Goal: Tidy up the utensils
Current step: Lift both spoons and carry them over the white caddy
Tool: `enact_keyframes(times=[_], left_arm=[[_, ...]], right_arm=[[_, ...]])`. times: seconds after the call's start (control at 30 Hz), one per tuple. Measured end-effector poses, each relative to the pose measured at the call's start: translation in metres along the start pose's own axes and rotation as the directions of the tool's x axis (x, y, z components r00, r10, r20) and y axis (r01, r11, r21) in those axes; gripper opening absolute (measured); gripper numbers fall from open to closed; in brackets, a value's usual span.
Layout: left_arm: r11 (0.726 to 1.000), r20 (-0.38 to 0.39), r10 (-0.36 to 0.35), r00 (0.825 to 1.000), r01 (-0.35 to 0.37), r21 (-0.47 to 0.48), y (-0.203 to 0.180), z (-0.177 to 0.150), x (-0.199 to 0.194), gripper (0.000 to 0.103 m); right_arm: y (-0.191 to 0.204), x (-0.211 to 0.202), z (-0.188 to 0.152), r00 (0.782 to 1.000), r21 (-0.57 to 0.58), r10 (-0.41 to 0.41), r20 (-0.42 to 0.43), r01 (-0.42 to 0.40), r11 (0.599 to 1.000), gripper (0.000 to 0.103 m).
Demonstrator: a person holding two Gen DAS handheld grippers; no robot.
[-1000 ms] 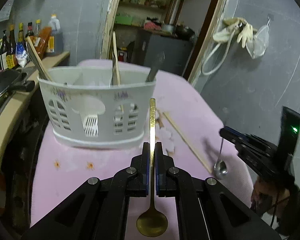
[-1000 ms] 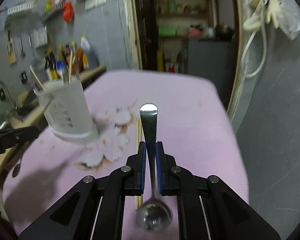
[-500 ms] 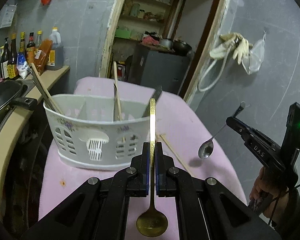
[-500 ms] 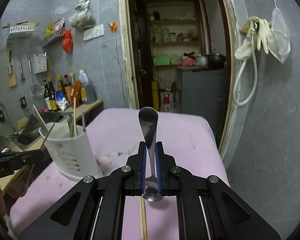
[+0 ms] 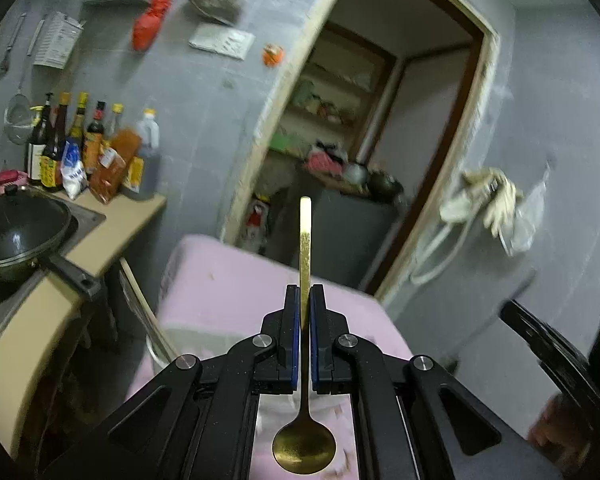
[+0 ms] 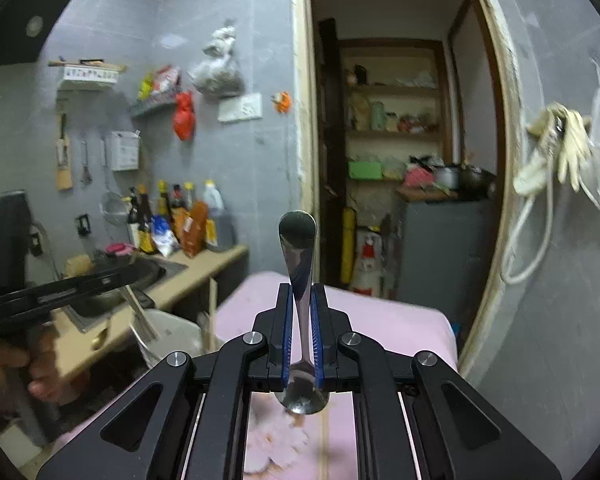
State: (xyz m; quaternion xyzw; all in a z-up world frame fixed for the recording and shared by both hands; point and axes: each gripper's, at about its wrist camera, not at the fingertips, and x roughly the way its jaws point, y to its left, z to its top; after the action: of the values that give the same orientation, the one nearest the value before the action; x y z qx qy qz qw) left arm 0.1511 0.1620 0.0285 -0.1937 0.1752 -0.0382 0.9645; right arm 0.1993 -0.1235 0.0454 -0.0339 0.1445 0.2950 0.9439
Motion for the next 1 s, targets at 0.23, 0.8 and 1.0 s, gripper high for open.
enact_keyframes(times=[0.23,0.8,1.0], left_arm=[[0.994,0.067,0.012,0.998,-0.004,-0.113,0.057,0.036,0.016,0.002],[0.983,0.188,0.167,0.968,-0.177,0.038,0.049,-0.001,0.048,0.002],[0.961,0.249,0.207,0.946,-0.244,0.129,0.037,-0.025,0.06,0.002]], right_arm=[[0.028,0.015,0.024,0.995,-0.014,0.082,0.051,-0.081,0.997,0.006],[0.068,0.094,-0.009,0.985,0.006,0.172,-0.036,-0.172,0.985,0.005],[0.067,0.1,-0.018,0.984,0.002,0.159,-0.082,-0.159,0.987,0.004]])
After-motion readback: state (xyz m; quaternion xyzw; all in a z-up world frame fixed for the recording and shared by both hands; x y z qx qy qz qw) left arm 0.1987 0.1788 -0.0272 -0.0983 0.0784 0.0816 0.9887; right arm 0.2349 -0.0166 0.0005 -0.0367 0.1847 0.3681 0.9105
